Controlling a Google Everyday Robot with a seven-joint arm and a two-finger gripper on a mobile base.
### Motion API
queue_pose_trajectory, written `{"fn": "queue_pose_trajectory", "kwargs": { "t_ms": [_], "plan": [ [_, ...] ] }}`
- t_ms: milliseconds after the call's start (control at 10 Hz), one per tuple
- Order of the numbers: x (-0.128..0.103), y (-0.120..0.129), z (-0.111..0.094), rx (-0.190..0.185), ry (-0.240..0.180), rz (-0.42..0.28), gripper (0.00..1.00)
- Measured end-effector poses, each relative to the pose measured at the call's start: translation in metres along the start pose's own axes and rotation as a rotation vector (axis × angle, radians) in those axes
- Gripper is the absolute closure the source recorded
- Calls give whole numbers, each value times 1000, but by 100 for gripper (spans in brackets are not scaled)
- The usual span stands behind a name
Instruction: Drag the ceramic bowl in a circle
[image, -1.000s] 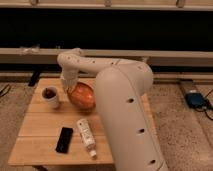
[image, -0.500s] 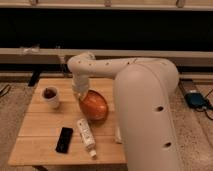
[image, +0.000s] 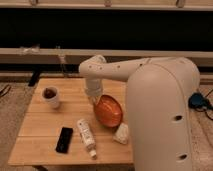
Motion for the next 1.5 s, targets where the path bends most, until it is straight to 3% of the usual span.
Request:
{"fn": "queue_pose_trajectory", "kwargs": {
  "t_ms": [300, 500, 700, 800, 900, 1100, 1300, 1500],
  "plan": [
    [-32, 1, 9, 52, -41, -16, 98],
    [-55, 24, 16, 70, -72, -55, 80],
    [-69, 48, 19, 68, -91, -94, 64],
    [-75, 66, 24, 59, -96, -133, 48],
    [-77, 71, 26, 55, -95, -152, 40],
    [-73, 79, 30, 9, -76, -188, 22],
    [-69, 78, 32, -42, -61, -186, 20],
    [-65, 68, 36, -147, -31, -134, 20]
  ]
}}
